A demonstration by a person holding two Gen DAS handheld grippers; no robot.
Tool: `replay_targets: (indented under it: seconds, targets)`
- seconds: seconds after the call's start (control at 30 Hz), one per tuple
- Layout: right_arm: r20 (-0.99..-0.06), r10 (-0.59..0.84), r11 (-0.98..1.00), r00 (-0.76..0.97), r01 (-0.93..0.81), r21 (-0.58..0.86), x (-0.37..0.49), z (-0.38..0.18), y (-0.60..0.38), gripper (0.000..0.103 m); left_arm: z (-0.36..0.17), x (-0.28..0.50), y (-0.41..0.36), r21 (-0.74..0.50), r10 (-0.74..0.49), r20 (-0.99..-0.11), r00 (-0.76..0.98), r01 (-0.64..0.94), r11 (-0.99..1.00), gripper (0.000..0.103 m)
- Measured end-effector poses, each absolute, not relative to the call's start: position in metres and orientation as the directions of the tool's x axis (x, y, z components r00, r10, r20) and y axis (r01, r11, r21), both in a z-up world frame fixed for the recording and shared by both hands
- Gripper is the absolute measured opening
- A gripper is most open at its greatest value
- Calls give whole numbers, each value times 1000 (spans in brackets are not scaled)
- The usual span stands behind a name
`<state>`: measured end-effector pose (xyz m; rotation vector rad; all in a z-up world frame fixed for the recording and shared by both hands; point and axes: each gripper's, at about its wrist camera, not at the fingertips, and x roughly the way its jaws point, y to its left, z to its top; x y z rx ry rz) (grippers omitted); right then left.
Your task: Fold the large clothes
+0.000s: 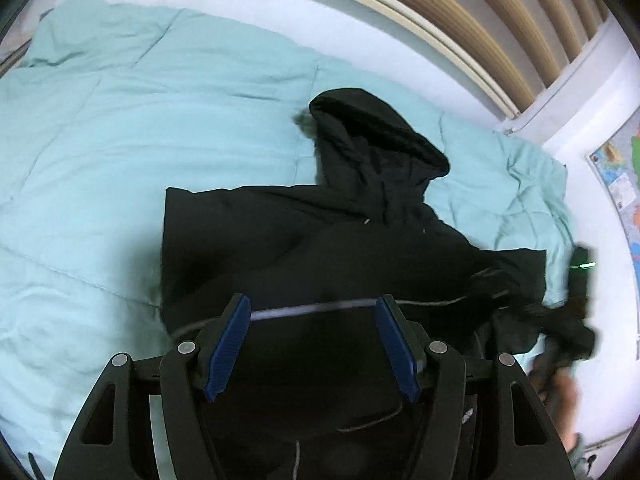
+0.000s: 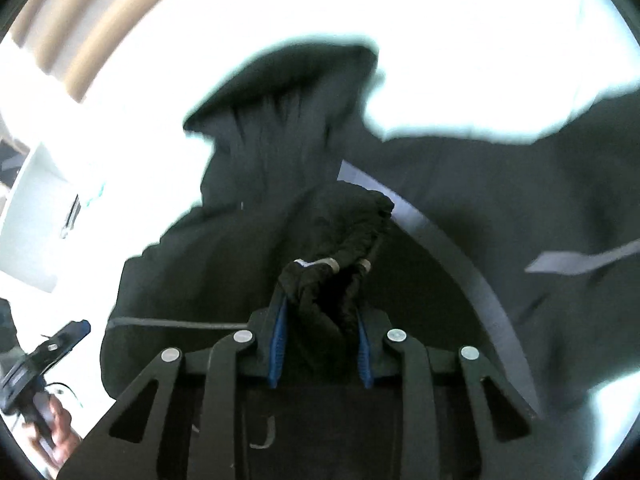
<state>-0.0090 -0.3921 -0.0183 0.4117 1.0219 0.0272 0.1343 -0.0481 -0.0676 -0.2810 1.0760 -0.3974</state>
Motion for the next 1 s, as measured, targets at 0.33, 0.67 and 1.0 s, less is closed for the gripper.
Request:
replay_targets:
  seconds: [0.33, 0.67, 1.0]
  targets:
    - [-923, 128, 930, 363, 280, 240, 4, -104, -486, 33, -178, 180, -119, -250, -289, -905, 312, 161, 955, 66]
    - [-947, 34, 951, 318, 281, 129, -10, -90, -475, 55, -150, 174, -123, -236, -287, -907, 309, 192, 953, 67]
    - [-928, 65, 983, 367, 139, 124, -12, -97, -391, 73, -162, 131, -162, -216, -305, -887, 346, 273, 937, 67]
